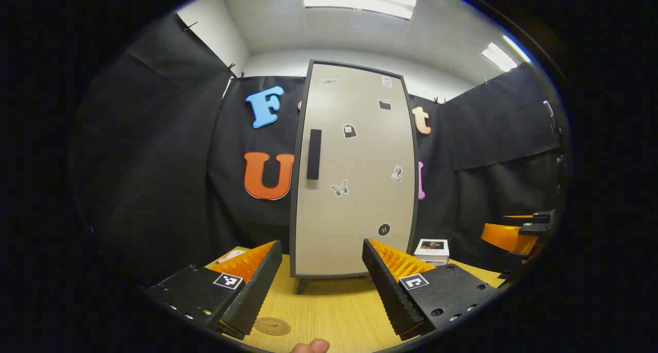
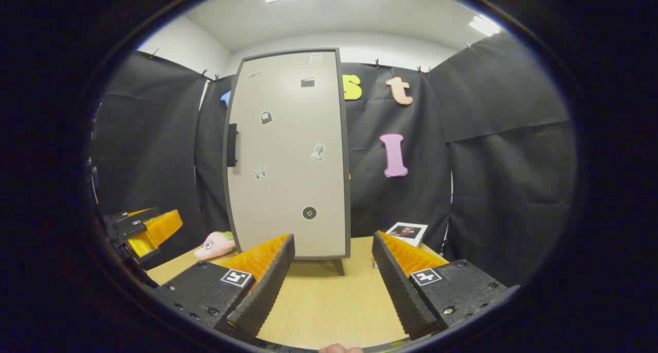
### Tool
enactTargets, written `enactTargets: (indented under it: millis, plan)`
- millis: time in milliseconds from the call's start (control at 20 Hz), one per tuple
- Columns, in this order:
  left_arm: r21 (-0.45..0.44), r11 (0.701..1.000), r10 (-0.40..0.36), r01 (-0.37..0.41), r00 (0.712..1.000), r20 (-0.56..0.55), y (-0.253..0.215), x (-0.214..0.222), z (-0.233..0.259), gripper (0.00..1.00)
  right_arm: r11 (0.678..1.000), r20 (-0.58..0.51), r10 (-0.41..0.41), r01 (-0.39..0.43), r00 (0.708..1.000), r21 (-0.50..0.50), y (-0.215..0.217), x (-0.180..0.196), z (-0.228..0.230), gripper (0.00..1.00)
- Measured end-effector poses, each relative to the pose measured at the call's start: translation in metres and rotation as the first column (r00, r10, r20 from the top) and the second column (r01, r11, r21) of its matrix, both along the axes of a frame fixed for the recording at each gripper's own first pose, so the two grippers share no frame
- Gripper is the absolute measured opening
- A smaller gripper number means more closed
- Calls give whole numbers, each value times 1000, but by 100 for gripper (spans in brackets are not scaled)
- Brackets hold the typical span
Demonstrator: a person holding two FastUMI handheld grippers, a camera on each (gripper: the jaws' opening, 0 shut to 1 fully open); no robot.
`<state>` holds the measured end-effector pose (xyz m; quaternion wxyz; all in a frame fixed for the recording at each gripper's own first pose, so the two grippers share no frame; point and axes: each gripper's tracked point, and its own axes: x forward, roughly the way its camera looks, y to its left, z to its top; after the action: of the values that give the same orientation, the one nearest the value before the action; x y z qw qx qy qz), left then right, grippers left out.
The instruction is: Open the cabinet door with the right hand, grasp the bottle in the cabinet with the left hand and place it on the coaster, then close the cabinet door with the right hand.
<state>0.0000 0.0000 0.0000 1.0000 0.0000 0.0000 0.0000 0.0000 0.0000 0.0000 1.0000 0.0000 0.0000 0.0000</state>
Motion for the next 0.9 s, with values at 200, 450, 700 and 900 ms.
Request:
enactTargets:
  millis: [200,450,700,900]
  plan:
    - [8,1000,-1,1,1000,-3,1,-1,-1,95,1000,0,-11,11,1000,16,-2,-1,-2,97]
    - [3,1000,-2,2,1000,-10,3,0,0,95,999,-4,-23,23,1000,28,-6,-1,-5,95]
    - [6,1000,2,-2,1000,-2,6,-1,5,95,999,-2,-30,30,1000,31,-7,-2,-5,97]
    - [-3,1000,2,-2,1000,6,7,1,12,95,999,4,-24,24,1000,38,-5,-1,-4,97]
